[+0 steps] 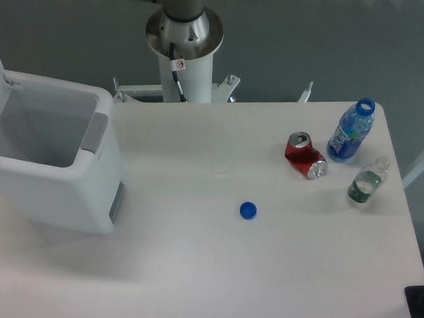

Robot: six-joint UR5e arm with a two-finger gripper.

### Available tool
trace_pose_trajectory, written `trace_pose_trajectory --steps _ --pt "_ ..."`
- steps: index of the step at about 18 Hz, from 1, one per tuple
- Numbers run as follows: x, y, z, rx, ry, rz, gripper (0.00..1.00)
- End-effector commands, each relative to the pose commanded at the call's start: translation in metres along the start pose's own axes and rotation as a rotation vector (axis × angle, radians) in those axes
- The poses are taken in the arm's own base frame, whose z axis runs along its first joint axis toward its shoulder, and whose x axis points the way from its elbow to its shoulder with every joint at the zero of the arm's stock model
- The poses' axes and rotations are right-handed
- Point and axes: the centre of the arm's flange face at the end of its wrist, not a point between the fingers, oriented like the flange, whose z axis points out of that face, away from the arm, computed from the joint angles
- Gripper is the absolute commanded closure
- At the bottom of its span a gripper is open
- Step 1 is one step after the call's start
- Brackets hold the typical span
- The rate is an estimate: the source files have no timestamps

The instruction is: Close the trash can

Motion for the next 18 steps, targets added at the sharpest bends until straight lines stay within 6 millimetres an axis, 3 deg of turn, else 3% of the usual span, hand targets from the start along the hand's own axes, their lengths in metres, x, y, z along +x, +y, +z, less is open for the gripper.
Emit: trace_pose_trajectory --steps 5,12,18 --pt "-0.022 -0.001 -0.003 0.001 -0.042 -0.037 1.00" --pt "-0.027 -0.002 0.004 -0.009 -0.045 -0.045 1.00" --pt "-0.048 -0.003 0.010 -0.020 -0.058 -0.078 1.00"
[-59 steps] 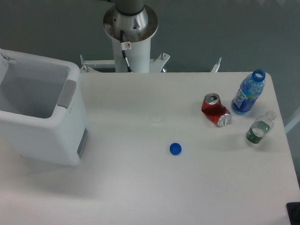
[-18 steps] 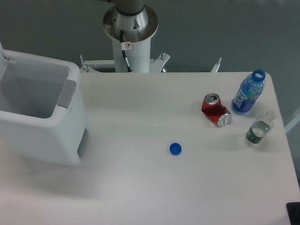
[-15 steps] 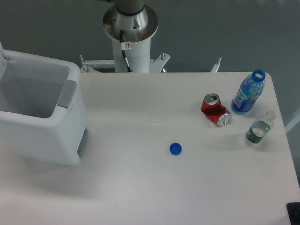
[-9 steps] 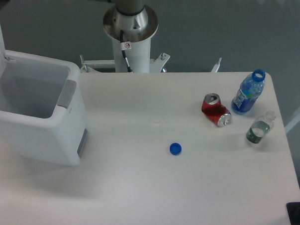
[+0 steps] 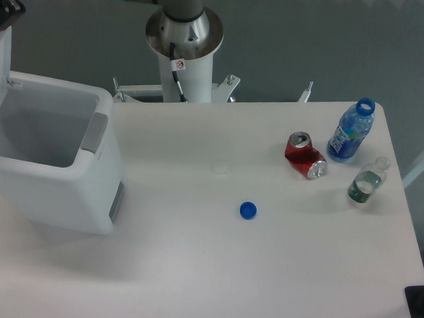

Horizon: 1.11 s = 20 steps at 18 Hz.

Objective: Close the trash can
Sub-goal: 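Push the raised lid forward with the gripper to tip it down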

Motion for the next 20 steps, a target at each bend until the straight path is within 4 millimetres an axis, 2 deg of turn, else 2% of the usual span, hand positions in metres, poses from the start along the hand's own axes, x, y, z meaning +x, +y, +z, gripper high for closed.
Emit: trace_pose_trajectory --steps 9,20 --pt "-0.022 0.002 0.003 -0.006 -0.019 -0.037 1.00" --pt "-0.059 0.012 0.030 -0.054 -0.030 -0.102 1.00"
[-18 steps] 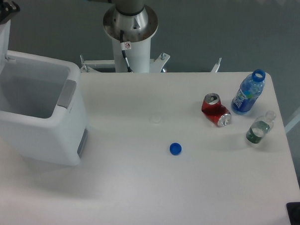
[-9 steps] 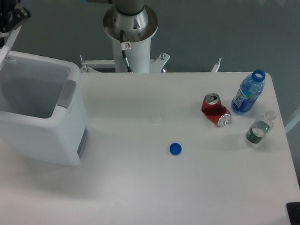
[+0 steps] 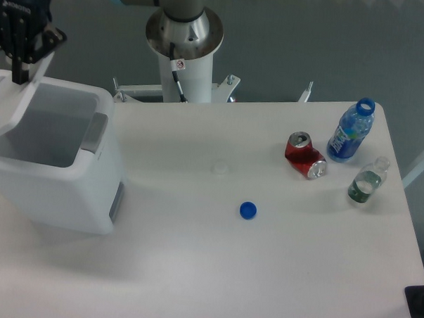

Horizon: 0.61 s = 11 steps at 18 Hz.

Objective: Close the trash can
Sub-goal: 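Push the raised lid forward with the gripper to tip it down, then press the lid down onto the trash can rim with the gripper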

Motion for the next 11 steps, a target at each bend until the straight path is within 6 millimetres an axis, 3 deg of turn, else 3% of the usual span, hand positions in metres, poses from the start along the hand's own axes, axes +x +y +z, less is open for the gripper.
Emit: trace_pose_trajectory --steps 11 --pt "-0.017 0.009 0.015 -0.032 -0.003 -0.023 1.00"
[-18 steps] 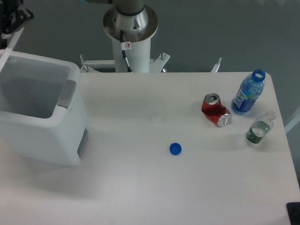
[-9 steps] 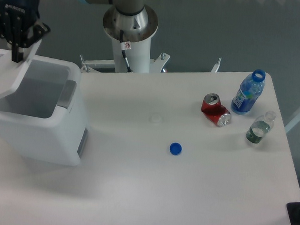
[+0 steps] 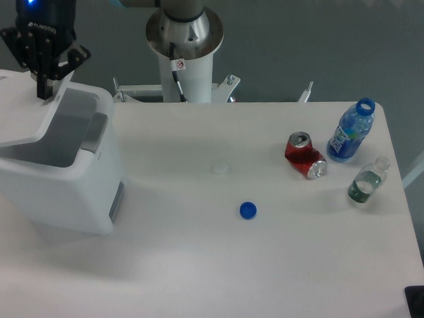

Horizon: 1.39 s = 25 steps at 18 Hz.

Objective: Close the trash can
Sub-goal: 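Press the lid down onto the trash can rim with the gripper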

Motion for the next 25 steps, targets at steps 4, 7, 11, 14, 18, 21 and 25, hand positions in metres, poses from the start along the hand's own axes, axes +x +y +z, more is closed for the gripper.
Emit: trace_pose_trajectory --steps 4,7,11,14,18,21,25 --pt "-0.009 -0.001 0.004 -0.003 -0.002 -0.014 1.00" --pt "-0.012 -0.002 0.010 -0.013 0.000 -0.017 1.00" --pt "-0.016 -0.004 0.018 -0.025 0.001 -0.023 1.00" --pt "-0.022 -0.004 0.021 -0.029 0.000 -0.033 1.00" --pt "-0.025 -0.001 0.027 -0.042 0.000 -0.038 1.00" --pt "-0.027 -0.001 0.028 -0.044 0.002 -0.034 1.00" --pt "-0.032 -0.002 0.036 -0.057 0.004 -0.042 1.00"
